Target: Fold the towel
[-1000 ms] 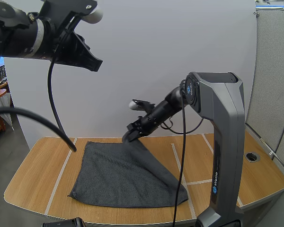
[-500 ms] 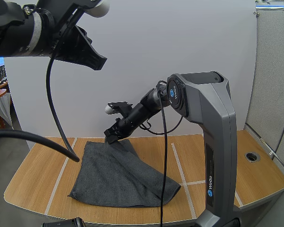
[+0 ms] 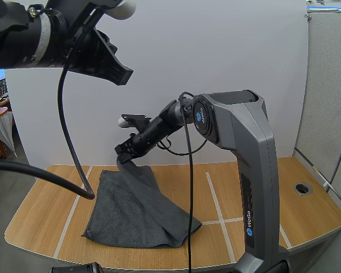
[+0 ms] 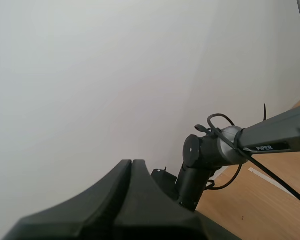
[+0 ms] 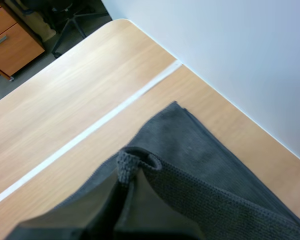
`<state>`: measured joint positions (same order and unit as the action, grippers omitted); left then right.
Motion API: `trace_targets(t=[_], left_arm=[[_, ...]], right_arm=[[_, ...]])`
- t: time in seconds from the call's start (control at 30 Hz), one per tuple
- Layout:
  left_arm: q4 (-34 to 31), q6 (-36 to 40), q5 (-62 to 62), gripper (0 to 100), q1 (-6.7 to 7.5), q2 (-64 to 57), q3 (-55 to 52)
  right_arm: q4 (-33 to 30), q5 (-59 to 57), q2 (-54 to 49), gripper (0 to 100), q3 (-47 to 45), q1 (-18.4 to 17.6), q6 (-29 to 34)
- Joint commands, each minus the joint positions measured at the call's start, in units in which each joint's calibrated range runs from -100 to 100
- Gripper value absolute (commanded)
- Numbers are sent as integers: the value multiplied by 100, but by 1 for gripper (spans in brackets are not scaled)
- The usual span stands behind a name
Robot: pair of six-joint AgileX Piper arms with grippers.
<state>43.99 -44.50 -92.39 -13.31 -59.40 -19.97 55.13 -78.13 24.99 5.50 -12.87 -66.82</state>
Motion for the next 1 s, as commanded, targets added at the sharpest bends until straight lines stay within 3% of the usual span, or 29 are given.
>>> trace_targets(t=[0.0,0.17,0.4,0.97], left_arm=[[101,36,152,0,36,-43,34],[101,36,177,0,34,-138,34],[108,36,170,0,34,-304,34],[108,36,170,0,34,-308,34]], right_arm=[[-74,482,-30,0,72,-209,10],[-198,1038,113,0,115,-335,23],[-541,782,636,0,735,-335,533],[-697,949,1369,0,1566,-335,801]])
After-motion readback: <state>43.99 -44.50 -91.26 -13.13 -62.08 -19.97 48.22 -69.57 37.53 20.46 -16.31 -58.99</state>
